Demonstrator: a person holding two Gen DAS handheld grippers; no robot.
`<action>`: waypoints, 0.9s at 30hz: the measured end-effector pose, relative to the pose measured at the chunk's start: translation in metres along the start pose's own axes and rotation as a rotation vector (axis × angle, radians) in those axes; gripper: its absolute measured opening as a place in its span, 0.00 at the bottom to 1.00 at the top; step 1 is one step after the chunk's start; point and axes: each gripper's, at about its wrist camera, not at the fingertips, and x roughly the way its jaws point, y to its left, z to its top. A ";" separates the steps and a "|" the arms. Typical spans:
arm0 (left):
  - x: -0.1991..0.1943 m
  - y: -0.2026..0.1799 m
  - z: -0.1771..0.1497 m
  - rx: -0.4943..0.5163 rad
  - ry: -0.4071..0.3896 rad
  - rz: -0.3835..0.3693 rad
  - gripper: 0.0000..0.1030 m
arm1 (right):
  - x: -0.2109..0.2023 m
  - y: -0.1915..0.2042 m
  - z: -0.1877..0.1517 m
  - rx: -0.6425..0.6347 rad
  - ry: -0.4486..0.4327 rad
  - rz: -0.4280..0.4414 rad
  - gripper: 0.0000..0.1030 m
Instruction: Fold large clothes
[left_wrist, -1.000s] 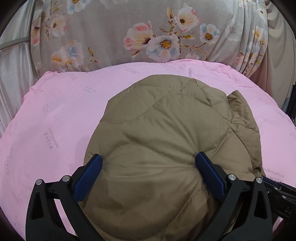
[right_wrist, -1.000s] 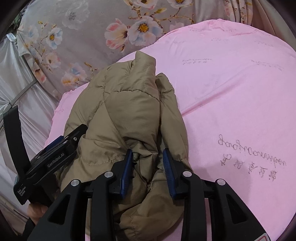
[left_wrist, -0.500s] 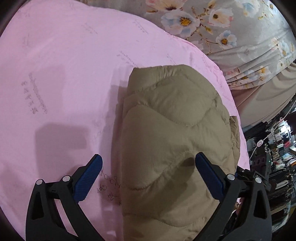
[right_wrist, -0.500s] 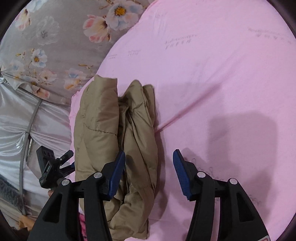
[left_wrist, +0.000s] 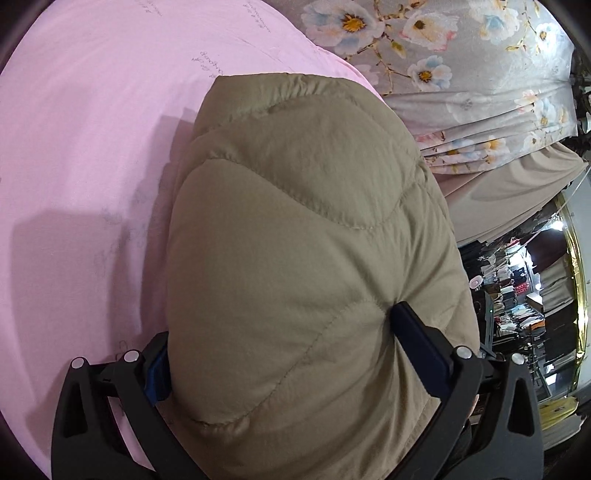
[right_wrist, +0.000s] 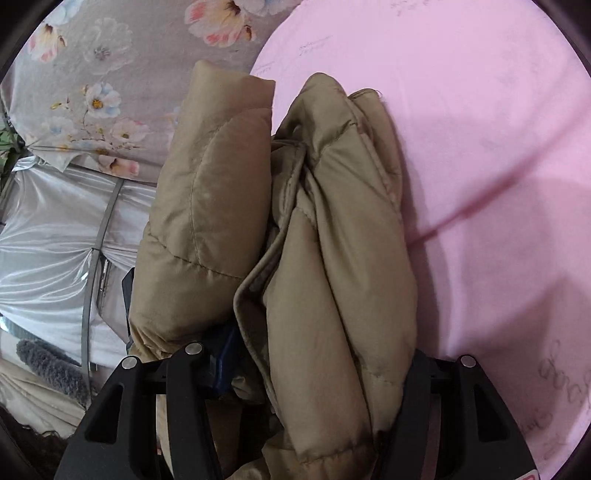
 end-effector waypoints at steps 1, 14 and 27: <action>0.000 -0.002 0.001 0.007 -0.005 0.005 0.96 | 0.002 0.003 0.000 -0.012 -0.009 0.002 0.47; -0.088 -0.079 0.053 0.310 -0.261 0.074 0.71 | -0.024 0.132 0.040 -0.311 -0.227 -0.043 0.21; -0.145 -0.091 0.155 0.436 -0.447 0.149 0.71 | 0.028 0.201 0.151 -0.427 -0.277 -0.019 0.21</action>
